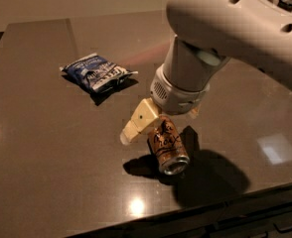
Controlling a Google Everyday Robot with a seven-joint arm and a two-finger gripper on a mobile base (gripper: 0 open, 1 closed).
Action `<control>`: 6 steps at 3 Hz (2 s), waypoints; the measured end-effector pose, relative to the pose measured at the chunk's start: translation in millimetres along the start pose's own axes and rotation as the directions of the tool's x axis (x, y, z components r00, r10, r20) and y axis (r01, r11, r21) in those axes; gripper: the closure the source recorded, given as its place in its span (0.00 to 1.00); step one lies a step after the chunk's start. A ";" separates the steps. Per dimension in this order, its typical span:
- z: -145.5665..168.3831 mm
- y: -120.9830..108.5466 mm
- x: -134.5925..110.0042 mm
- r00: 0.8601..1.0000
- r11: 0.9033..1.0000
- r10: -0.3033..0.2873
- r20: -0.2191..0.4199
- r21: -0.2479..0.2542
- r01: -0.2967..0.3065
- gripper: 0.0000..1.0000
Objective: Place orange can upright
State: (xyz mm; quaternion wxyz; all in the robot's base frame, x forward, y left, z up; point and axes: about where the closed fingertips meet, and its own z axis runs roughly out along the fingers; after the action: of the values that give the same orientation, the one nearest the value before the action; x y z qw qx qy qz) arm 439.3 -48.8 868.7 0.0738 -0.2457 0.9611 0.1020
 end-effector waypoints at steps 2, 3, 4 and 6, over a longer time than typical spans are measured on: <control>12.1 0.2 -3.0 0.999 0.999 0.037 -0.007 0.031 -0.037 0.14; 7.8 0.7 -2.4 0.999 0.997 0.044 0.013 0.063 -0.044 0.39; 0.3 0.1 -2.3 0.999 0.996 0.033 0.040 0.076 -0.036 0.61; -43.6 -9.7 -16.3 0.976 0.997 -0.077 0.201 0.001 0.079 1.00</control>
Offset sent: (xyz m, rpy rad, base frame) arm 0.0053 0.0033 -0.0151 -0.0485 -0.0074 -0.0700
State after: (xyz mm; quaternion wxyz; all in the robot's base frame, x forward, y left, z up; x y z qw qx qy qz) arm 454.2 -59.8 912.6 0.1737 -0.2718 0.9380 0.1269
